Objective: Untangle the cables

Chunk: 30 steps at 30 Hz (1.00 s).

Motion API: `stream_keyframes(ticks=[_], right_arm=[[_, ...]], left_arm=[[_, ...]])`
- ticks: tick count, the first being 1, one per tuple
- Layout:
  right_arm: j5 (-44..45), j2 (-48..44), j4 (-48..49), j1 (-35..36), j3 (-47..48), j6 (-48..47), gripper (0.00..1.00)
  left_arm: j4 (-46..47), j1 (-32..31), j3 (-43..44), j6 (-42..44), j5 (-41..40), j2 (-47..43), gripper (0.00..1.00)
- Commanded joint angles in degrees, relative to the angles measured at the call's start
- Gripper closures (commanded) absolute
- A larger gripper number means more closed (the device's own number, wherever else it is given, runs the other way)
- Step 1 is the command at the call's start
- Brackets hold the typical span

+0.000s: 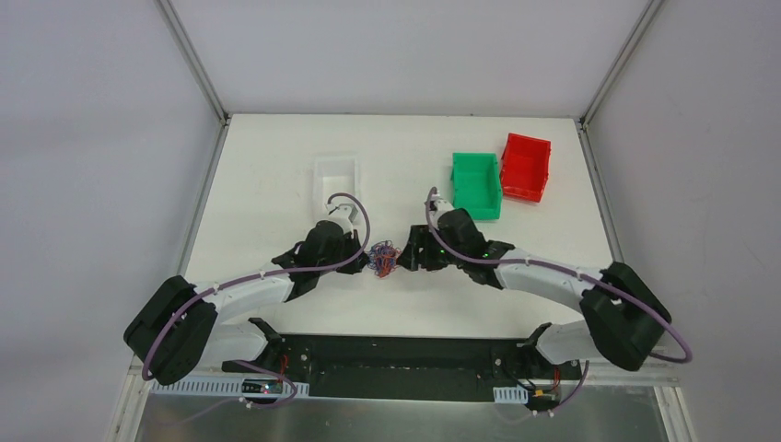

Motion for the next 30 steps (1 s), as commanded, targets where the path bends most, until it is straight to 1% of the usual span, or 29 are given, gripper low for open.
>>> stream_keyframes(ticks=[1,6,11,12,15,17,18,19,20,21,22,23,27,30], right_arm=[[2.3,7.6,2.3,3.9,8.0,-3.8,0.37],[7.9,15.0,0.0,6.0,13.0,-1.7,0.40],[11.4,20.3,-0.4,7.2,15.9,0.9,0.44],[12.1,21.1,-1.0,7.5,16.6,1.0,0.47],[16.5,22.8,-5.2,8.2,19.0,1.6,0.59],[21.4,22.1,-8.3,8.3,19.0,2.7,0.63],[24.3,21.1,-8.8,8.2,18.3,3.2,0.63],[27.2,19.9,-10.6,8.2,17.5,3.4,0.61],[30.2,18.5,-12.0,8.1,16.8,3.7,0.53],[33.6,17.3,-14.7,8.1,16.3,4.2,0.48],[36.4,16.1,-17.1,7.7,16.0,5.3,0.48],[37.4,15.1,-18.8,7.1,15.8,5.9,0.48],[36.6,11.5,-25.5,2.4,14.6,7.2,0.49],[39.0,10.3,-29.5,0.9,14.2,6.9,0.49]], left_arm=[[2.5,-0.1,-0.4,0.5,0.4,-0.4,1.00],[1.2,-0.1,0.4,0.1,-0.3,0.6,1.00],[0.7,-0.1,1.0,0.0,-0.4,1.3,1.00],[0.7,-0.1,1.1,0.0,-0.3,1.4,1.00],[0.5,-0.1,1.2,-0.2,-0.6,1.7,1.00],[0.2,-0.1,1.3,-0.4,-1.0,1.7,1.00],[0.0,-0.1,1.3,-0.5,-1.3,1.7,1.00],[-0.1,-0.1,1.2,-0.5,-1.6,1.6,1.00],[-0.1,-0.1,1.2,-0.6,-1.8,1.5,1.00],[-0.1,-0.1,1.1,-0.6,-1.8,1.3,1.00],[-0.1,-0.1,1.0,-0.6,-2.0,1.2,1.00],[-0.1,-0.1,1.0,-0.7,-2.0,1.1,1.00],[0.0,-0.1,0.9,-0.7,-2.1,1.0,1.00],[0.0,-0.1,0.9,-0.7,-2.0,1.1,1.00]])
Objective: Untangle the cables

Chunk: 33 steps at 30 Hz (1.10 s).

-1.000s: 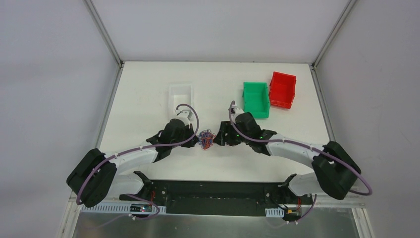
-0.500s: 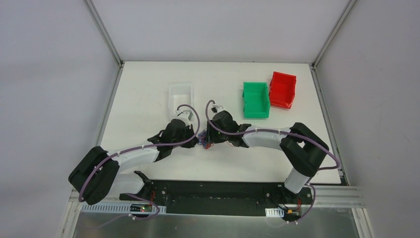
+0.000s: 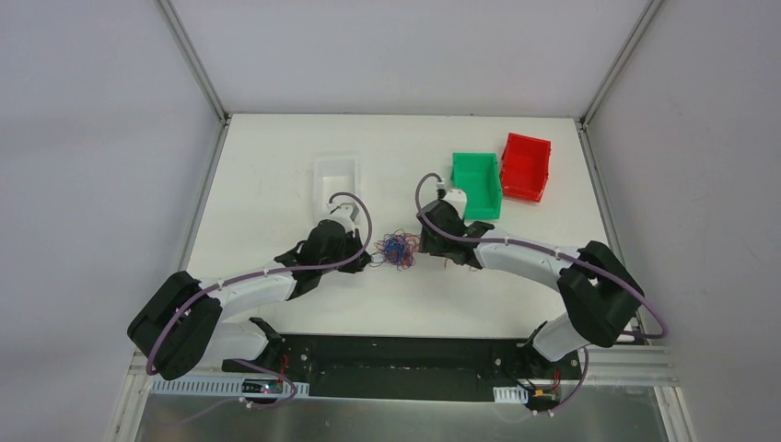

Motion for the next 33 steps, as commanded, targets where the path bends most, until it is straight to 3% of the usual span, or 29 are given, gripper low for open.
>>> stream_keyframes(ticks=[1,7,12,15,28,33], right_arm=[[10.0,-3.2,-12.3,-3.7,-1.3,0.5,0.49],[11.1,-7.1,-13.8,-6.7,-3.7,-0.1,0.51],[-10.8,-15.4,0.7,-6.4,-8.5,-6.9,0.46],[-17.1,-17.2,7.0,-4.7,-10.0,-8.0,0.46],[-15.5,2.3,6.2,4.6,3.3,-11.2,0.45],[-8.0,9.3,0.4,5.7,8.5,-8.0,0.47]], left_arm=[[-2.0,0.0,0.6,-0.2,-1.9,-0.8,1.00],[-2.1,0.0,0.5,-0.2,-2.0,-0.7,1.00],[-2.1,0.0,1.0,-0.2,-1.5,-0.1,1.00],[-1.9,0.0,0.8,-0.2,-1.5,-0.3,1.00],[-1.7,0.0,0.6,-0.2,-1.4,-0.3,1.00],[-1.7,0.0,0.5,-0.1,-1.4,-0.5,1.00]])
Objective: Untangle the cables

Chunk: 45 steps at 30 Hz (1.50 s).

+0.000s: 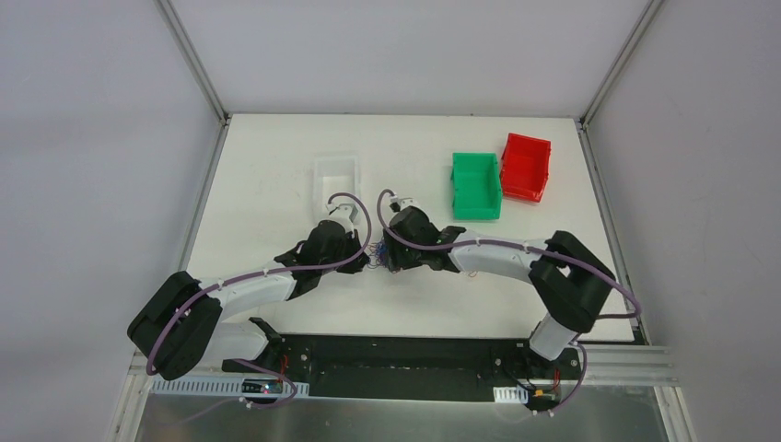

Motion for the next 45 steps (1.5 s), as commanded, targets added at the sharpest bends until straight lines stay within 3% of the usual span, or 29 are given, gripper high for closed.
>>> stream_keyframes(ticks=[1,7,12,19,26,36,38,40,41,45], right_arm=[[8.5,5.5,-6.3,0.6,6.5,3.0,0.48],[25.2,9.5,-23.3,0.9,11.7,8.9,0.53],[30.3,5.5,-27.6,-0.9,7.7,10.4,0.52],[30.4,-3.2,-27.4,-7.8,-2.7,12.0,0.52],[24.0,-15.5,-22.6,-17.2,-10.9,14.3,0.51],[24.9,-34.6,-18.1,-18.2,-16.1,12.7,0.51],[21.9,-38.6,-13.6,-18.2,-17.7,10.5,0.43],[20.1,-41.1,-12.2,-18.2,-18.0,10.3,0.16],[20.6,-41.8,-12.9,-18.2,-17.2,12.0,0.11],[20.0,-42.1,-16.6,-18.2,-12.7,11.7,0.01]], left_arm=[[-0.1,-0.1,0.5,-0.1,-0.5,-0.6,1.00],[-0.1,-0.1,0.0,-0.2,-1.1,-1.5,1.00],[-0.1,-0.1,-0.2,-0.2,-1.1,-1.8,1.00],[-0.4,-0.1,-0.3,-0.1,-1.1,-2.1,1.00],[-0.6,-0.1,-0.1,-0.1,-1.1,-1.9,1.00],[-0.9,-0.1,0.6,0.1,-0.9,-1.1,1.00],[-1.0,-0.1,0.6,0.1,-0.7,-1.1,1.00],[-0.8,-0.1,0.6,0.3,-0.4,-1.2,1.00],[-0.7,-0.1,0.6,0.3,-0.4,-1.2,1.00],[-0.5,-0.1,0.5,0.5,0.0,-1.2,1.00]])
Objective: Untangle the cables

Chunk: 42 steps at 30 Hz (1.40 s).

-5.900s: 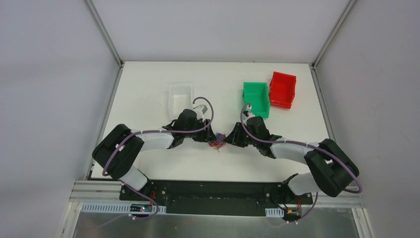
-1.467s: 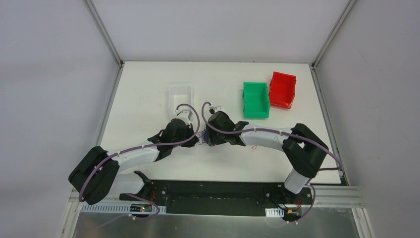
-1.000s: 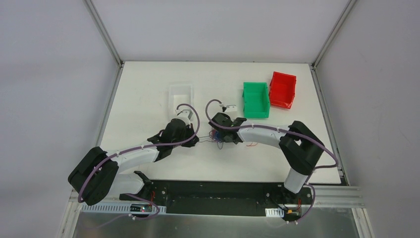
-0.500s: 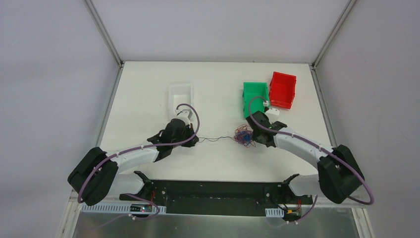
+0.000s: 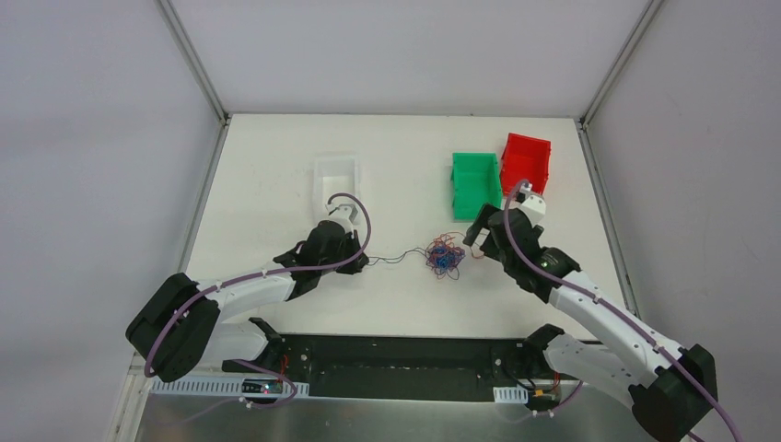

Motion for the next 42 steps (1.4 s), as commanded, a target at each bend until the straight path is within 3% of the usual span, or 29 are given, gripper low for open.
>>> stream_keyframes(ticks=[1,3,6,7,13,15,18,24,28,31,33,37,42], right_arm=[[-2.0,-0.4,-0.2,-0.2,4.3,-1.0,0.00],[-5.1,-0.6,0.3,-0.2,3.8,-2.5,0.01],[-18.7,-1.6,7.5,-0.2,-0.4,-6.9,0.01],[-19.8,-1.4,8.8,-0.2,-1.4,-6.7,0.01],[-21.4,4.6,7.4,-0.2,0.2,-6.7,0.07],[-19.8,6.0,6.3,-0.2,1.0,-6.4,0.09],[-14.9,7.1,4.6,-0.2,1.5,-5.1,0.15],[-3.4,7.2,-0.4,-0.7,1.3,2.3,0.24],[-4.7,6.9,-0.8,-1.9,0.0,4.5,0.26],[-3.4,6.8,-2.5,-2.3,-0.5,7.5,0.26],[-2.5,5.5,-2.9,-2.4,-1.5,8.8,0.27],[-3.7,1.0,-0.6,-2.5,-4.4,9.8,0.27],[-8.0,-0.2,2.6,-2.5,-6.6,8.1,0.27]], left_arm=[[0.6,-0.1,0.5,0.5,0.2,-0.5,1.00],[0.6,-0.1,0.5,0.5,0.3,-0.7,1.00],[0.6,0.0,0.4,0.8,0.6,-1.1,1.00],[0.5,-0.1,0.4,1.0,0.8,-1.5,0.96],[-2.4,-0.1,0.9,2.4,0.2,-8.2,0.49],[-4.6,-0.1,2.4,3.5,0.1,-10.9,0.37],[-7.0,-0.1,5.6,5.3,2.3,-12.2,0.28],[-4.4,-0.9,12.3,5.1,9.6,-2.0,0.26],[-3.7,-4.5,18.7,6.1,12.5,8.8,0.23],[-4.4,-7.0,25.0,7.6,15.2,16.2,0.13],[-5.5,-8.4,28.6,8.5,15.2,20.4,0.12],[-8.3,-9.4,34.8,8.9,15.0,26.9,0.16],[-10.9,-9.5,39.4,8.0,14.4,32.7,0.33]])
